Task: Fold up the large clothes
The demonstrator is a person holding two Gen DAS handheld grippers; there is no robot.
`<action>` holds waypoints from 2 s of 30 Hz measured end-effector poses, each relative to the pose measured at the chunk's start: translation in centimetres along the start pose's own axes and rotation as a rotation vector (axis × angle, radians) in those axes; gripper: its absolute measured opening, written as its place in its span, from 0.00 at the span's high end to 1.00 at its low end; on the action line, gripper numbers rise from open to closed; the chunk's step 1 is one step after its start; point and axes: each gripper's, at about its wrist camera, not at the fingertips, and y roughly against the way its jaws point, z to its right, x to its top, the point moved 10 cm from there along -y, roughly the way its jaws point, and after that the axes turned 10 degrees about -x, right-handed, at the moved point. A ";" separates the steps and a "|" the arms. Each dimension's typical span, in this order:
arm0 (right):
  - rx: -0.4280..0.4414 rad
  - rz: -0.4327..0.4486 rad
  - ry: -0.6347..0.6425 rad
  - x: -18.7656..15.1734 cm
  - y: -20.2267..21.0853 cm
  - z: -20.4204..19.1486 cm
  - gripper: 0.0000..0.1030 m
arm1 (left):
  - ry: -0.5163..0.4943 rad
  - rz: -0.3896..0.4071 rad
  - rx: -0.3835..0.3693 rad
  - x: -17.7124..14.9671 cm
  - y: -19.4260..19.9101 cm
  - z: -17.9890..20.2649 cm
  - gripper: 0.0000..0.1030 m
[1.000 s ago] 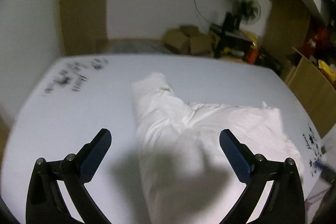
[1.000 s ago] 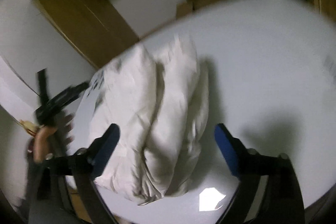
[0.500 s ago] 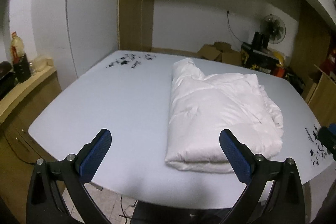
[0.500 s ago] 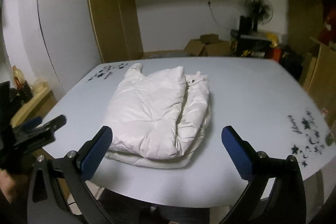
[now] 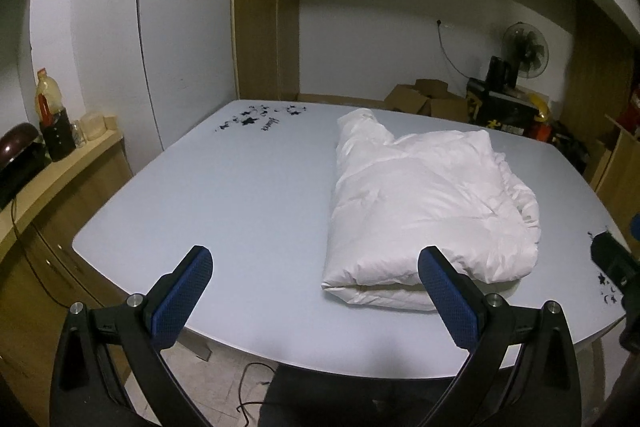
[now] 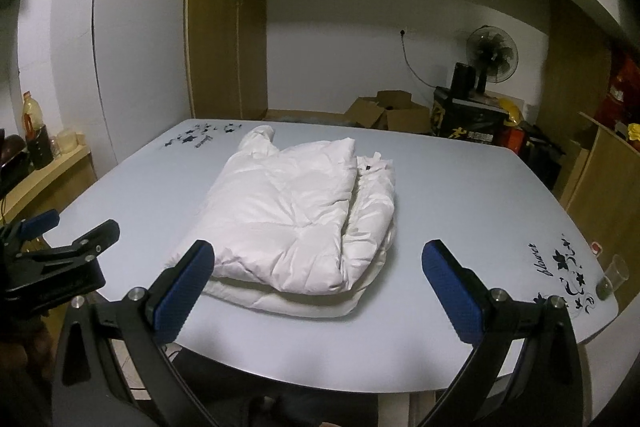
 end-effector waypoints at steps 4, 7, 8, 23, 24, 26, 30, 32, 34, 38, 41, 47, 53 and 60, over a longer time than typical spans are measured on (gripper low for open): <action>0.004 -0.010 -0.003 -0.2 -0.1 -0.1 0.00 | 0.000 0.003 0.011 0.0 0.1 -0.1 0.00; 0.000 -0.017 -0.001 -0.4 0.0 -0.1 0.00 | -0.006 0.003 0.011 0.1 0.1 0.0 0.00; 0.001 -0.017 0.000 -0.5 0.0 -0.1 0.00 | -0.009 0.001 0.012 0.1 0.1 0.0 0.00; 0.001 -0.032 0.017 -0.8 0.0 -0.7 0.00 | -0.014 -0.022 0.027 -0.2 -0.1 -0.3 0.00; -0.001 -0.033 0.018 -0.8 0.0 -0.8 0.00 | -0.015 -0.022 0.028 -0.2 -0.1 -0.3 0.00; -0.001 -0.033 0.021 -0.8 0.0 -0.9 0.00 | -0.017 -0.024 0.031 -0.2 -0.1 -0.3 0.00; 0.000 -0.032 0.020 -0.8 0.0 -1.0 0.00 | -0.018 -0.028 0.033 -0.4 -0.1 -0.3 0.00; -0.001 -0.034 0.020 -0.8 0.0 -1.0 0.00 | -0.018 -0.028 0.033 -0.5 -0.1 -0.3 0.00; 0.000 -0.037 0.020 -0.8 0.0 -1.1 0.00 | -0.020 -0.029 0.032 -0.5 -0.1 -0.3 0.00; 0.006 -0.039 0.020 -0.9 0.1 -1.4 0.00 | -0.020 -0.031 0.031 -0.6 0.0 -0.3 0.00; 0.011 -0.043 0.018 -0.9 0.1 -1.7 0.00 | -0.019 -0.035 0.031 -0.7 0.0 -0.3 0.00; 0.031 -0.054 0.012 -1.2 0.1 -2.0 0.00 | -0.018 -0.038 0.029 -0.8 0.0 -0.4 0.00; 0.036 -0.062 0.007 -1.3 0.0 -2.1 0.00 | -0.016 -0.042 0.026 -0.8 -0.1 -0.4 0.00; 0.036 -0.064 0.005 -1.4 0.0 -2.1 0.00 | -0.016 -0.045 0.024 -0.9 -0.1 -0.4 0.00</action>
